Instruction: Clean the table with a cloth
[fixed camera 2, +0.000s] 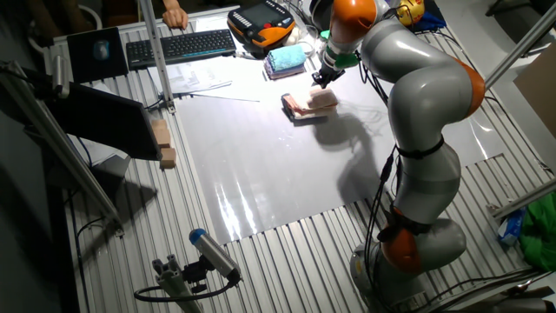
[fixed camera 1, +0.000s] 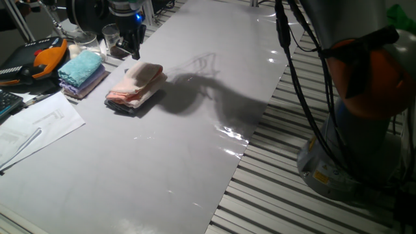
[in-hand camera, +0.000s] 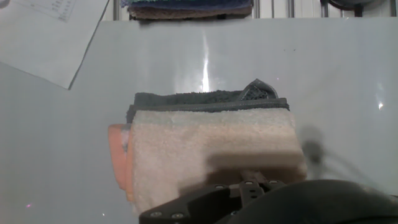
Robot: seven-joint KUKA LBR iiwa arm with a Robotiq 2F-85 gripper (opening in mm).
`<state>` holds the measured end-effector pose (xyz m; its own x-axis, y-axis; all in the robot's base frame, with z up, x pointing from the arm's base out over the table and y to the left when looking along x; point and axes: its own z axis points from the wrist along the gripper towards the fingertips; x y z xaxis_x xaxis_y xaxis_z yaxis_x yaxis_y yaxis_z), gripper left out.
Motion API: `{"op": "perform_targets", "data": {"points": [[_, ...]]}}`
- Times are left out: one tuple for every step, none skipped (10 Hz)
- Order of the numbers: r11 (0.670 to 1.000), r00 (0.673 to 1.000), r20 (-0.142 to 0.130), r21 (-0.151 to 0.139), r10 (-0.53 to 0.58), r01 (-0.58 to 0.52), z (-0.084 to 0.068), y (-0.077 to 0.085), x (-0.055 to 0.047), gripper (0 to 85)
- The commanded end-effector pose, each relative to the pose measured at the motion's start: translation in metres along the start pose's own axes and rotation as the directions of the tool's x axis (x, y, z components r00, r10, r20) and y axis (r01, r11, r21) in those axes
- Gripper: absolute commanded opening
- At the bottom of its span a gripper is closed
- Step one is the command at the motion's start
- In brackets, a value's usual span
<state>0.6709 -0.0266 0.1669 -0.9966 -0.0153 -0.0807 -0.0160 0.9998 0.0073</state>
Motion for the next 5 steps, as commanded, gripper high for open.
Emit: {"op": "perform_targets", "data": {"points": [[1.000, 1.000, 0.001, -0.004, 0.005, -0.005, 0.0002, 0.0000, 0.0000, 0.0], [1.000, 1.000, 0.003, -0.016, 0.009, -0.009, 0.0002, 0.0000, 0.0000, 0.0], [1.000, 1.000, 0.004, -0.004, 0.010, -0.010, 0.0002, 0.0000, 0.0000, 0.0], [1.000, 1.000, 0.001, -0.007, 0.016, -0.016, 0.0002, 0.0000, 0.0000, 0.0], [1.000, 1.000, 0.007, 0.004, 0.024, -0.024, 0.0002, 0.0000, 0.0000, 0.0]]}}
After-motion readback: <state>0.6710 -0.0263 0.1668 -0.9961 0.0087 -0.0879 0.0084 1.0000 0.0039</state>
